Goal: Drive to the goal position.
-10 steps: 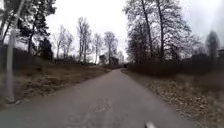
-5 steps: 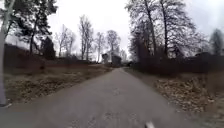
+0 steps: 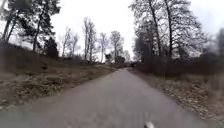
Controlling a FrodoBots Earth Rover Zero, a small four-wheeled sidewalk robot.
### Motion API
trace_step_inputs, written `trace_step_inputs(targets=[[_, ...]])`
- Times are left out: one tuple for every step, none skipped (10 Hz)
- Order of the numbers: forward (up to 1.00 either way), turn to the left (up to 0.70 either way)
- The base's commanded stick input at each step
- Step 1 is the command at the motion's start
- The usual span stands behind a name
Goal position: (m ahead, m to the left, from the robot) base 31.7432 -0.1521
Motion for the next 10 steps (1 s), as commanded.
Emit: trace_step_inputs(targets=[[0.7, 0.0], [0.7, 0.0], [0.7, 0.0], [0.7, 0.0], [0.7, 0.0], [0.7, 0.0], [0.7, 0.0], [0.7, -0.02], [0.7, -0.07], [0.7, -0.13]])
